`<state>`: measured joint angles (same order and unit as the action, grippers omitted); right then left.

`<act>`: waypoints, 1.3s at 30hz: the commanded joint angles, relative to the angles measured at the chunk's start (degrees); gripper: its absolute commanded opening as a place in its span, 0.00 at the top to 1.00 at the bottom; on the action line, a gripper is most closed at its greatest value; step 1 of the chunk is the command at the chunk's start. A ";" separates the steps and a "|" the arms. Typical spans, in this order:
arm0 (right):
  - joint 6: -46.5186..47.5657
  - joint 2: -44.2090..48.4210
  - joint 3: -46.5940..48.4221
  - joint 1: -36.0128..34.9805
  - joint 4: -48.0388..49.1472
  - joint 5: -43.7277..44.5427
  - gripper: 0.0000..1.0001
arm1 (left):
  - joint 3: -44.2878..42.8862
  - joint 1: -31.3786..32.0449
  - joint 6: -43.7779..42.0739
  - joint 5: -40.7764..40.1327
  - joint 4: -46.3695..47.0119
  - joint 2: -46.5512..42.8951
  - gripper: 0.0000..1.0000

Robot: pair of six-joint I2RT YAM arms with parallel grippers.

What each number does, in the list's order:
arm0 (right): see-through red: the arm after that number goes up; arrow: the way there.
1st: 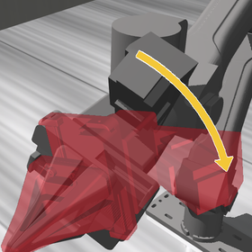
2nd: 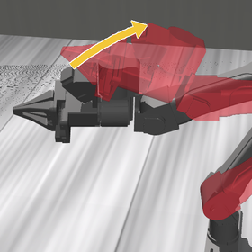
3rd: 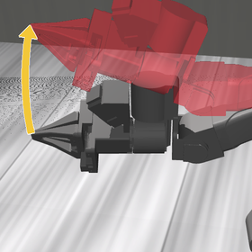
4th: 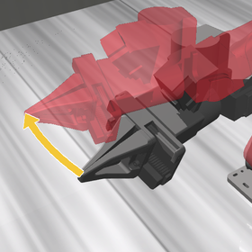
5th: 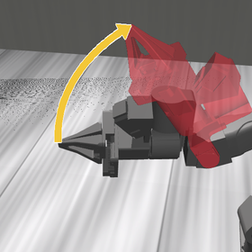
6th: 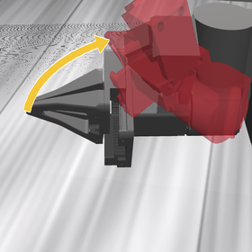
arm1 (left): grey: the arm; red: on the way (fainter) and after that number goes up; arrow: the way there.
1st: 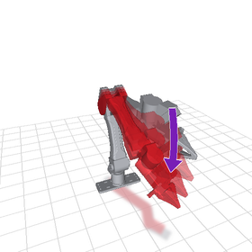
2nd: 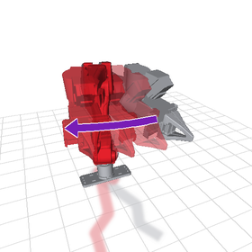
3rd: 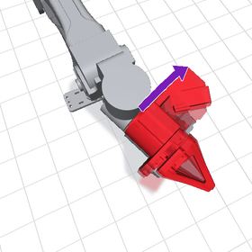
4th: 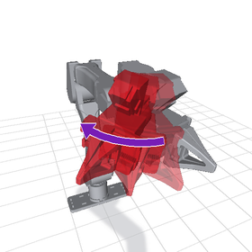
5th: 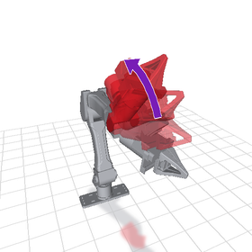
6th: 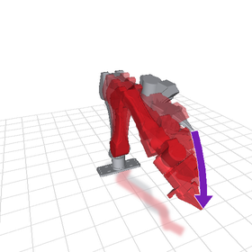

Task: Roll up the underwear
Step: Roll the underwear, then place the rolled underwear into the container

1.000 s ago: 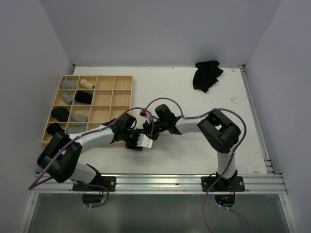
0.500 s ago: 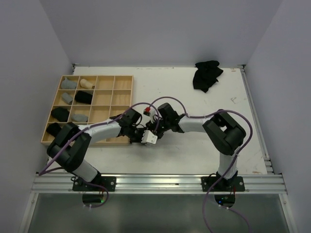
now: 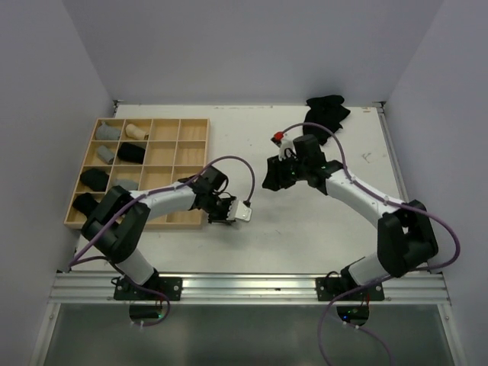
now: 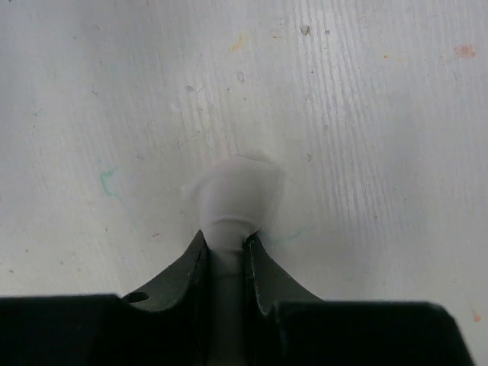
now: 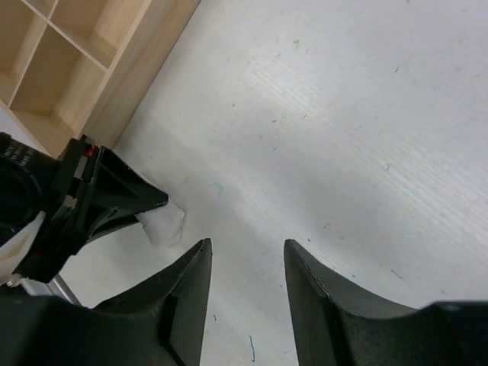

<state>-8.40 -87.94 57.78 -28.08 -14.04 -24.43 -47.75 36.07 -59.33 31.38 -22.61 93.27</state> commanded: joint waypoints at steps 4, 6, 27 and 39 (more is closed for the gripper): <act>-0.56 6.82 0.05 3.29 -4.24 5.44 0.53 | -10.06 -0.57 11.85 0.97 -13.16 4.11 1.00; -0.65 7.43 -0.47 3.82 -4.24 6.05 0.53 | -14.46 -1.18 17.11 1.66 -14.82 4.11 1.00; -2.14 10.42 -5.57 4.70 -2.83 7.55 0.52 | -54.19 -46.26 46.19 6.27 11.63 18.94 1.00; -2.32 10.25 -7.59 4.70 -2.92 7.73 0.50 | -68.18 -48.38 21.81 17.67 0.20 37.23 1.00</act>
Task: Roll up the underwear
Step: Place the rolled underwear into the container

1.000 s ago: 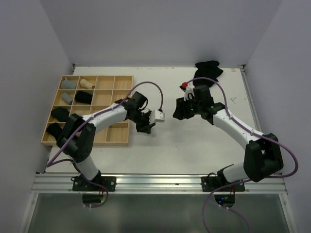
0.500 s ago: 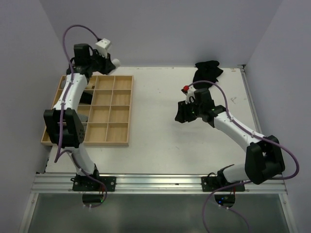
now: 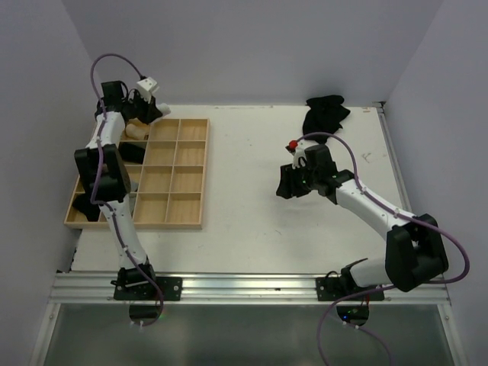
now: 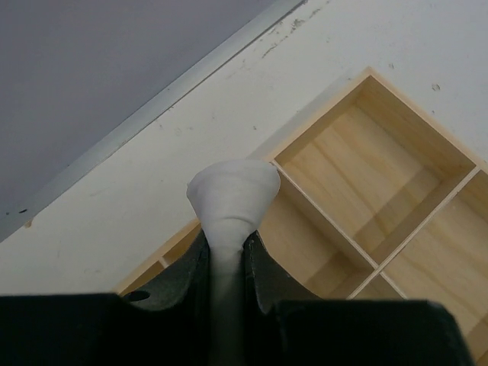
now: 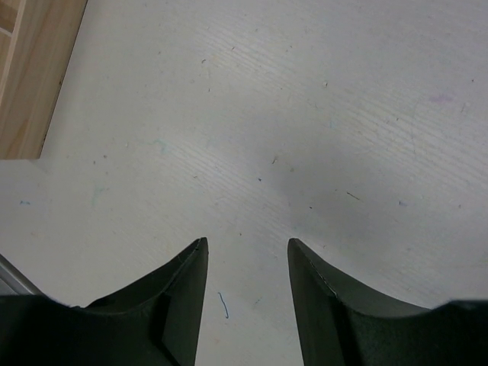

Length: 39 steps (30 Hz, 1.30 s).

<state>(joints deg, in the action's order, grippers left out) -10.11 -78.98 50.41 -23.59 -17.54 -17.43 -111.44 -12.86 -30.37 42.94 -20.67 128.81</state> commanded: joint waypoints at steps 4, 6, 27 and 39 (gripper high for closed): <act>-0.70 0.85 -0.23 0.22 0.23 0.64 0.50 | -5.10 3.36 -14.26 2.61 -4.46 4.25 1.00; -0.79 0.76 -0.23 0.22 0.14 0.73 0.50 | -5.11 4.07 -15.85 1.97 -5.00 5.39 1.00; -1.49 1.02 -0.75 0.22 -0.48 -0.50 0.49 | -1.60 1.17 -17.97 -1.98 -4.03 6.89 1.00; -2.28 0.58 -1.37 0.22 -0.74 -0.32 0.44 | -4.23 2.31 -15.24 -5.14 -5.96 10.84 0.68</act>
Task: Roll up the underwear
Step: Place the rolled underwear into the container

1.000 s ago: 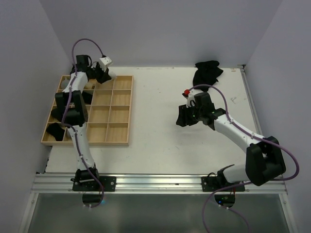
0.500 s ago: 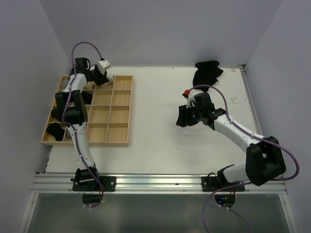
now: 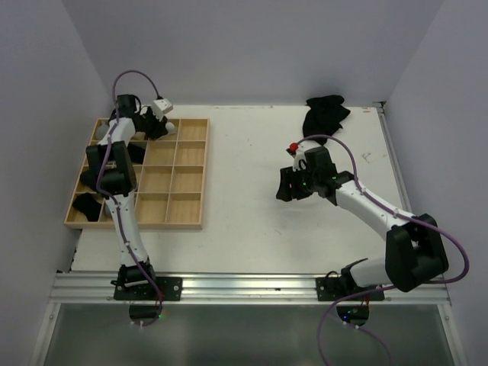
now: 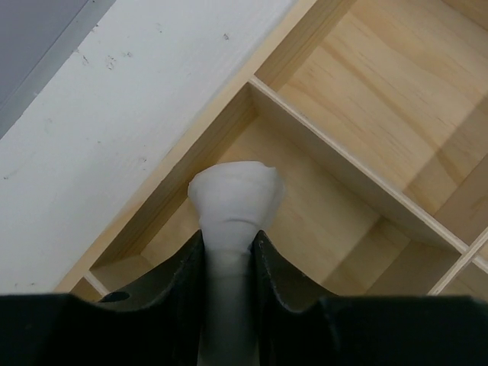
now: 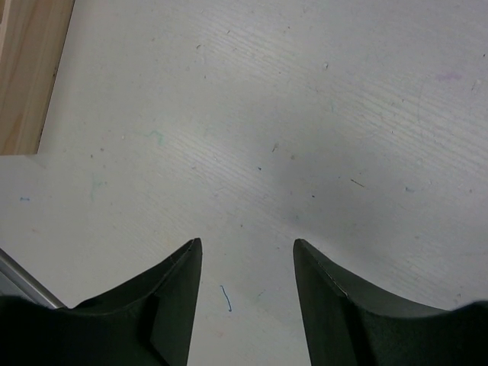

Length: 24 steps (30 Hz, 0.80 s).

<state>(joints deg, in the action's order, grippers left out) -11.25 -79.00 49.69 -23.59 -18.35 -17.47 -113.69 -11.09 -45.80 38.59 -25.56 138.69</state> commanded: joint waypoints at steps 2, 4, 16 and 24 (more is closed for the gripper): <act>-1.23 0.34 -0.56 0.22 0.59 -0.37 0.44 | -1.45 0.81 -0.08 -0.88 -1.77 0.96 0.67; -1.24 -0.18 -0.21 0.22 0.59 -0.37 0.44 | -0.75 1.33 0.10 -1.15 -1.95 0.44 0.63; -2.73 -2.56 5.85 1.36 -0.89 4.72 0.29 | -4.08 1.42 4.40 -3.87 -2.74 -8.07 0.28; -5.98 -7.38 18.32 6.80 -1.51 15.45 0.11 | -0.66 0.98 13.27 -3.69 7.70 -20.38 0.06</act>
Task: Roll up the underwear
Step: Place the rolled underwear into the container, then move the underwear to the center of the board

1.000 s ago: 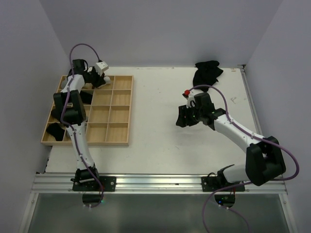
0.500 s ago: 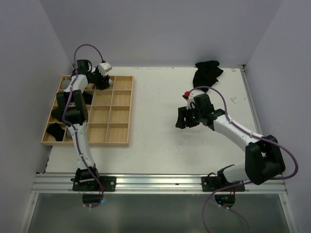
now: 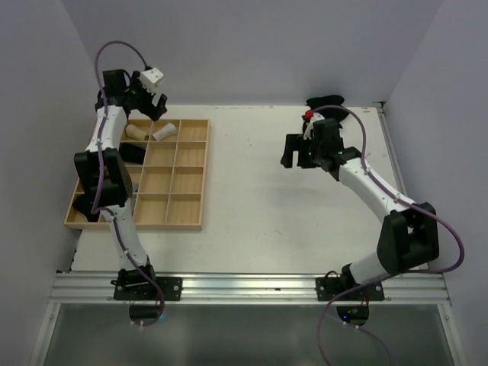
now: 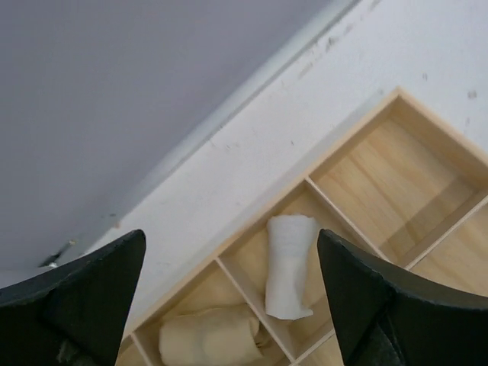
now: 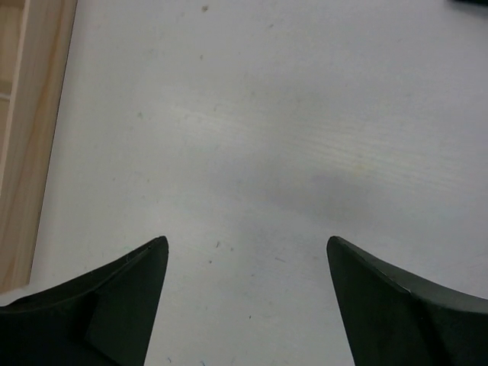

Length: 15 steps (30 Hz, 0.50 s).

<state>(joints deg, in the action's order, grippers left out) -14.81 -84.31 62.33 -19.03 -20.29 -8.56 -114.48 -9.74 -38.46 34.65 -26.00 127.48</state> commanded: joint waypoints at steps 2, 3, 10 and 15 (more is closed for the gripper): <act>-2.59 -6.37 11.46 3.03 -0.53 8.81 0.11 | 2.14 -0.55 9.09 -0.02 11.66 -12.60 0.01; -2.59 -8.22 13.76 3.12 -1.49 13.61 0.12 | 2.59 -0.55 9.80 0.41 11.93 -13.56 0.00; -4.70 -29.04 36.88 5.40 -10.11 29.28 0.15 | 10.92 -0.37 16.74 6.73 10.27 -24.36 0.00; -4.97 -45.02 51.91 7.25 -11.25 30.53 0.16 | 25.51 -0.37 19.03 10.51 12.02 -33.42 0.00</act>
<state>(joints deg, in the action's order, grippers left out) -18.26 -123.02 106.89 -13.08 -28.23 17.26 -94.04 -9.78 -23.09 40.73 -15.16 98.02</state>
